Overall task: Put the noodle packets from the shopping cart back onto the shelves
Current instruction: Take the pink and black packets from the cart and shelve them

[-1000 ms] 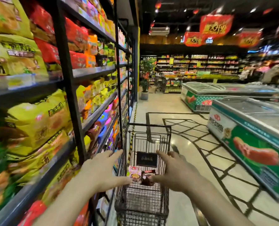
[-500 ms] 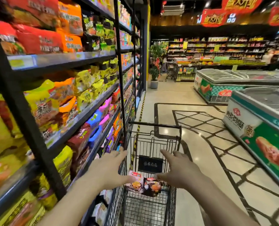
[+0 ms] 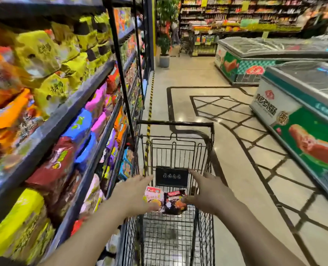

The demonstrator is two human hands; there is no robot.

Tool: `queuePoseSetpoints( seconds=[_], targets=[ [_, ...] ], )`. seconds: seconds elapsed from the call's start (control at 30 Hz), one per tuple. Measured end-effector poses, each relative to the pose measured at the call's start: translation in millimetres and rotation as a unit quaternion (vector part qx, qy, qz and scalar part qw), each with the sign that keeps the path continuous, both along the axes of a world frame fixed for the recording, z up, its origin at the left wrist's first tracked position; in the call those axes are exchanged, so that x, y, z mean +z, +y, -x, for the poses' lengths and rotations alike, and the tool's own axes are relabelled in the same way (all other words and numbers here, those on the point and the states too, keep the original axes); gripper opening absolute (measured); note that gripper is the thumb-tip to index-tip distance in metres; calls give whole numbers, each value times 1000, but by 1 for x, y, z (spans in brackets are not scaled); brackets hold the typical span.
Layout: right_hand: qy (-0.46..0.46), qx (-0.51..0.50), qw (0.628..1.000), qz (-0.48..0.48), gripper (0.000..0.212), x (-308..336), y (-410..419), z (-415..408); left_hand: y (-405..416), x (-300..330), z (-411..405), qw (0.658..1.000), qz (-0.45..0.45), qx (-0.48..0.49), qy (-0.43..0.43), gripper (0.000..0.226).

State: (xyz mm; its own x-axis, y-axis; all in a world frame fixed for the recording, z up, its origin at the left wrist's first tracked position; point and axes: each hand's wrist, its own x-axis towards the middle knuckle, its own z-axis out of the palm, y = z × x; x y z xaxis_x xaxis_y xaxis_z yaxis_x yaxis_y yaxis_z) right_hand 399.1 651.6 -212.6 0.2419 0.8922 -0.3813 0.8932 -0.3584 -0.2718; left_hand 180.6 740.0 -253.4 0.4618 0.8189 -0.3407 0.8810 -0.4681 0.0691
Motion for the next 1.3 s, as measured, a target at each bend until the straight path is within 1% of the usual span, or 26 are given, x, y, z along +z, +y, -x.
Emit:
queuePoseSetpoints(
  seconds=[0.17, 0.3, 0.4, 0.57, 0.67, 0.7, 0.8, 0.87, 0.93, 1.0, 1.1, 1.17, 1.27, 1.3],
  targets=[
    [0, -29, 999, 27, 96, -52, 46, 0, 51, -64, -16, 1000, 24, -12, -1, 106],
    [25, -65, 997, 41, 93, -105, 78, -6, 86, -121, -24, 999, 51, -16, 4, 108],
    [43, -94, 993, 50, 93, -159, 97, -13, 112, -168, -31, 997, 79, -4, 6, 108],
    [61, -109, 990, 62, 93, -254, 125, -26, 149, -242, -41, 993, 116, 21, 20, 108],
    [95, -135, 984, 70, 92, -309, 143, -35, 163, -292, -48, 994, 102, 40, 23, 106],
    [110, -151, 980, 69, 91, -326, 149, -38, 165, -309, -51, 993, 101, 50, 17, 104],
    [145, -186, 969, 76, 91, -379, 166, -48, 173, -361, -57, 981, 158, 111, -18, 98],
    [152, -196, 964, 95, 91, -415, 177, -56, 181, -398, -61, 969, 195, 147, -33, 106],
    [164, -202, 959, 115, 90, -449, 189, -63, 190, -432, -63, 950, 223, 206, -66, 113],
    [183, -212, 953, 119, 89, -475, 198, -70, 197, -461, -64, 935, 217, 264, -91, 113],
    [199, -233, 943, 129, 89, -511, 210, -76, 210, -498, -64, 938, 186, 288, -56, 97],
    [199, -242, 941, 129, 94, -540, 216, -78, 219, -519, -60, 940, 169, 291, -50, 92],
    [210, -271, 934, 105, 105, -572, 219, -77, 222, -544, -55, 937, 117, 297, -143, 102],
    [217, -284, 928, 103, 106, -573, 221, -75, 222, -547, -55, 936, 102, 299, -154, 103]
  ],
)
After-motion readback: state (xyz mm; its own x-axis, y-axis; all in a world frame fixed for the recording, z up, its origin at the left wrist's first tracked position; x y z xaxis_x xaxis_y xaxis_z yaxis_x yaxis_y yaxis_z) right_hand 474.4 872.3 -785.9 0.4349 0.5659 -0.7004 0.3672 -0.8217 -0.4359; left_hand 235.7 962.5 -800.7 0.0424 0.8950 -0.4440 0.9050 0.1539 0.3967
